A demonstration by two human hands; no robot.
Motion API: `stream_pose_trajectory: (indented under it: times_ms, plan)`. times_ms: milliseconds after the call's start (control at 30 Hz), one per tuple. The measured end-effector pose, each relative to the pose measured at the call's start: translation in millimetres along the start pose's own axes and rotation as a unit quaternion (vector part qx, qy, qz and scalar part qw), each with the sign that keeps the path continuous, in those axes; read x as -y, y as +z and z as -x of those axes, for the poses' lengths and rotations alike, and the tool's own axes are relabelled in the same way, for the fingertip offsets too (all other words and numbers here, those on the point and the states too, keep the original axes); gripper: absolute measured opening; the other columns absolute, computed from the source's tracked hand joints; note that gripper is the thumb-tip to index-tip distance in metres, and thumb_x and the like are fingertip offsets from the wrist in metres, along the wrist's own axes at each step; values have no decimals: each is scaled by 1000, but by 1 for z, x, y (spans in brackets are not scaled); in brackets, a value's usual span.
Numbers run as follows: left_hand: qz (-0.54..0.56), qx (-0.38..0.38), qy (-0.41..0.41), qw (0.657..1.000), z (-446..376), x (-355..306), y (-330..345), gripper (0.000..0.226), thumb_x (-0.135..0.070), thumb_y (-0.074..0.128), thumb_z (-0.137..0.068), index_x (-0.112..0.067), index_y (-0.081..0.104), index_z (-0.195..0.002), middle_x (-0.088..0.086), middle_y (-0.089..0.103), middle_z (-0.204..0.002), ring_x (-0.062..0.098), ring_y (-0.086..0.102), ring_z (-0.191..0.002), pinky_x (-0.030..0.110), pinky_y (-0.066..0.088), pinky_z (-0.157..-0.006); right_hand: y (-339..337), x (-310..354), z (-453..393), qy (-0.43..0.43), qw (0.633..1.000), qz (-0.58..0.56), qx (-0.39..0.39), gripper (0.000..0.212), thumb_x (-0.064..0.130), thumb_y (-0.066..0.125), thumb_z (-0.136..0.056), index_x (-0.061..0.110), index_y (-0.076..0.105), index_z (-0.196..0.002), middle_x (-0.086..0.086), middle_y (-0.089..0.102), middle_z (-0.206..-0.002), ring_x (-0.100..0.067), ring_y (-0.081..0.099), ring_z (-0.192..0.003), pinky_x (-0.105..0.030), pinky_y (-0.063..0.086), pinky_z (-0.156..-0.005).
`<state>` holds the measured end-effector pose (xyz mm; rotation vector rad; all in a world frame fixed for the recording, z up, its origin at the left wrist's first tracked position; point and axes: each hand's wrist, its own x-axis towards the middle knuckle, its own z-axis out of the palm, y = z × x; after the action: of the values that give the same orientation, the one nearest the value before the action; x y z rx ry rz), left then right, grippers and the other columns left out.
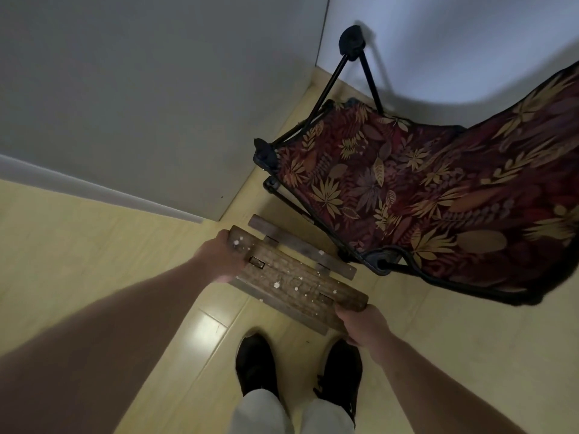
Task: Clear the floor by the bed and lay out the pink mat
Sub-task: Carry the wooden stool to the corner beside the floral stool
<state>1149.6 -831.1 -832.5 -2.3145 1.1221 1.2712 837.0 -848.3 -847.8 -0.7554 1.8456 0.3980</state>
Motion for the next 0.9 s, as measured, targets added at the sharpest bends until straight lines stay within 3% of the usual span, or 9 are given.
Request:
stream_pose_trajectory:
  times_ms: [67, 133, 300, 367, 467, 533, 633, 900]
  plan:
    - [37, -15, -22, 999, -4, -1, 3, 72, -38, 69, -85, -16, 34, -144, 8, 63, -118, 26, 58, -95, 40, 55, -82, 5, 0, -5, -1, 1000, -10, 0, 74, 52, 78, -79, 8, 58, -135, -8, 63, -114, -28, 65, -100, -45, 64, -83]
    - [57, 1, -41, 998, -10, -1, 7, 82, -36, 69, -84, -17, 25, -150, 8, 61, -119, 28, 58, -96, 39, 56, -82, 10, -1, -9, 6, 1000, -18, 0, 76, 51, 78, -74, 8, 58, -133, -7, 63, -111, -29, 64, -101, -47, 62, -87]
    - [71, 17, -48, 996, -2, 4, 7, 77, -22, 67, -82, -19, 29, -149, 8, 61, -123, 25, 51, -91, 33, 49, -75, 18, -6, -2, 3, 1000, -26, 11, 79, 46, 77, -67, 9, 54, -134, -6, 64, -108, -28, 64, -98, -48, 62, -87]
    - [77, 7, -34, 996, 6, 7, 5, 77, -18, 65, -81, -20, 30, -149, 6, 59, -130, 27, 56, -100, 33, 49, -79, 16, -2, 18, -5, 1000, -18, 13, 72, 37, 75, -77, 9, 48, -137, -7, 64, -109, -27, 64, -98, -46, 61, -84]
    - [58, -16, -3, 998, 29, 3, -2, 79, -15, 60, -83, -24, 27, -154, 3, 46, -147, 30, 53, -127, 37, 51, -93, 14, 3, 49, -50, 997, 55, -7, 56, 30, 65, -91, 10, 45, -139, -7, 61, -116, -23, 60, -100, -35, 52, -77]
    - [52, -28, 24, 998, 55, -7, -8, 75, -11, 56, -88, -26, 27, -155, 1, 39, -155, 29, 50, -132, 39, 51, -99, 12, 8, 75, -124, 982, 142, -22, 51, 26, 58, -93, 16, 47, -142, -5, 57, -133, -21, 59, -108, -37, 54, -87]
    - [85, -29, 36, 995, 109, -26, -22, 65, -8, 50, -94, -28, 31, -154, -2, 32, -160, 27, 45, -138, 37, 46, -105, 5, 24, 128, -178, 967, 183, 17, 68, 26, 63, -94, 27, 34, -156, 0, 39, -156, -22, 57, -130, -35, 53, -101]
    - [123, -20, 27, 992, 299, -29, -90, 57, -10, 48, -91, -31, 42, -144, -10, 33, -155, 18, 45, -135, 31, 46, -105, -70, 66, 309, -259, 912, 308, 79, 73, 36, 60, -100, 30, 20, -161, 4, 22, -167, -22, 40, -147, -37, 44, -115]
